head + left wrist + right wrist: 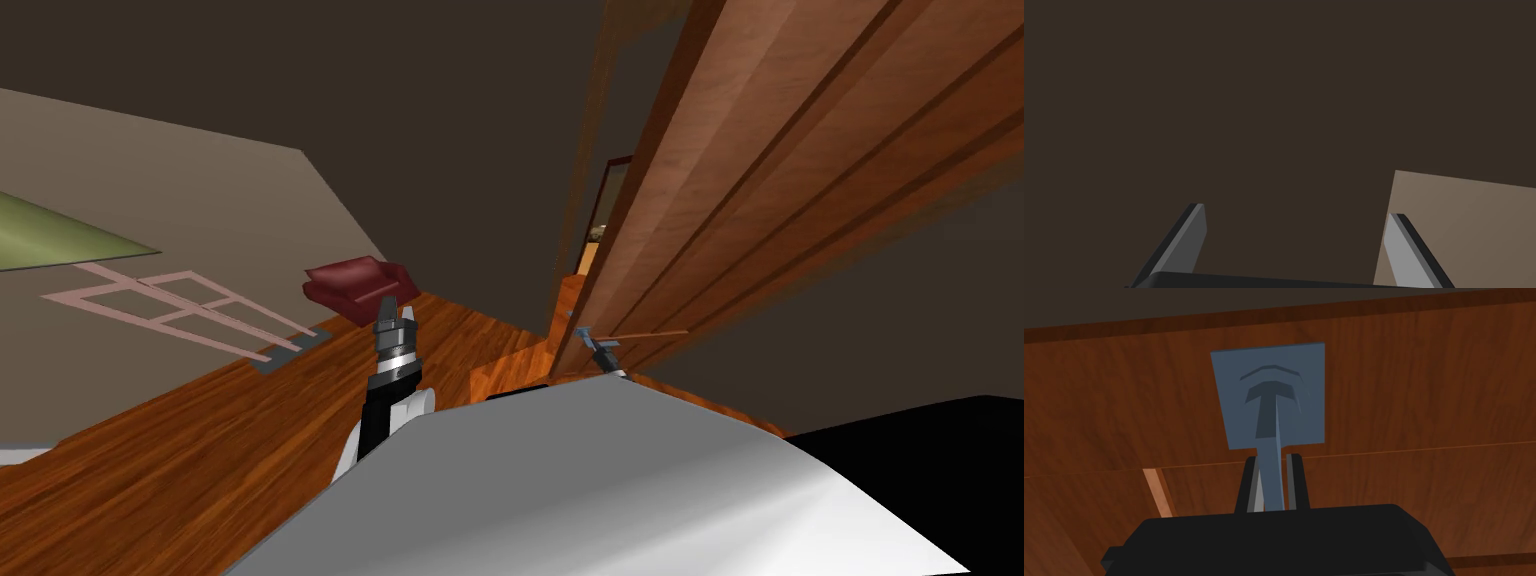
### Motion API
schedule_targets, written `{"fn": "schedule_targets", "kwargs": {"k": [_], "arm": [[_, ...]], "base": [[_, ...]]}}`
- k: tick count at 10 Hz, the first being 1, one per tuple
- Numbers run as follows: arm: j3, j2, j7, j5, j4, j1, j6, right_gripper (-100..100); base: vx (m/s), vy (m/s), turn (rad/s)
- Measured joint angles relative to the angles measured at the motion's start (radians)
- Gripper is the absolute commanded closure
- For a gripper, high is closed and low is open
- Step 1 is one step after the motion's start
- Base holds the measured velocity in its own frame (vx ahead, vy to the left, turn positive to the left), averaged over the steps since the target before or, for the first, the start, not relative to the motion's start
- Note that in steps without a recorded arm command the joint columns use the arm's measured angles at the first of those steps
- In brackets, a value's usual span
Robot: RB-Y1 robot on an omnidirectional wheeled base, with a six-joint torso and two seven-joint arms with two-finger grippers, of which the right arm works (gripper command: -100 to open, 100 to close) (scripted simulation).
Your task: Pull the door open
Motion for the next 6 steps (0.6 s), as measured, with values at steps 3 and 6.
{"fn": "schedule_targets", "kwargs": {"k": [3,6], "arm": [[0.02,0.005,0.023,-0.033,0.035,-0.054,0.022,100],[0.044,0.008,0.051,-0.077,0.069,-0.121,0.049,100]], "base": [[-0.181,-0.046,0.138],[-0.23,-0.066,0.17]]}}
